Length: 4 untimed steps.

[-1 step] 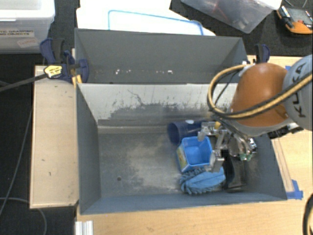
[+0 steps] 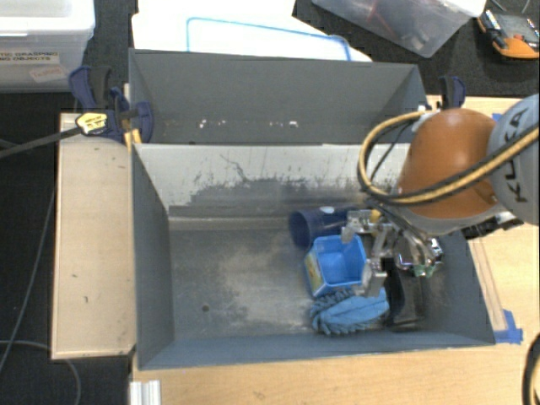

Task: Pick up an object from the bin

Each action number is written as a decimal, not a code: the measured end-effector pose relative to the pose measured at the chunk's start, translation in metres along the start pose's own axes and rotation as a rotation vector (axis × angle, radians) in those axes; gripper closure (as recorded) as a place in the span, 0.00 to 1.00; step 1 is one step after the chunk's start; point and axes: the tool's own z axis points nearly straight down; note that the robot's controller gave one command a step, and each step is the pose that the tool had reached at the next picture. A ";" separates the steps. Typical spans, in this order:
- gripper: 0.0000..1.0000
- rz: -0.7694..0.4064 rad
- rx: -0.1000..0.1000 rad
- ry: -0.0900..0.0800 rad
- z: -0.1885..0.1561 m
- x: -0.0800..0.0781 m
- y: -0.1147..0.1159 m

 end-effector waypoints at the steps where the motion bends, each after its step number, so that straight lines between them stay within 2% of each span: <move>1: 0.00 -0.211 0.000 -0.002 0.075 0.000 -0.006; 2: 1.00 -0.127 0.000 -0.001 0.068 0.019 -0.018; 3: 1.00 -0.127 0.000 -0.001 0.068 0.019 -0.018; 4: 1.00 -0.108 -0.001 -0.002 0.087 0.019 -0.019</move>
Offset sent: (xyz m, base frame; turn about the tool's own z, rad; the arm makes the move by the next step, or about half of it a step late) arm -0.0192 -0.0182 -0.0680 -0.1271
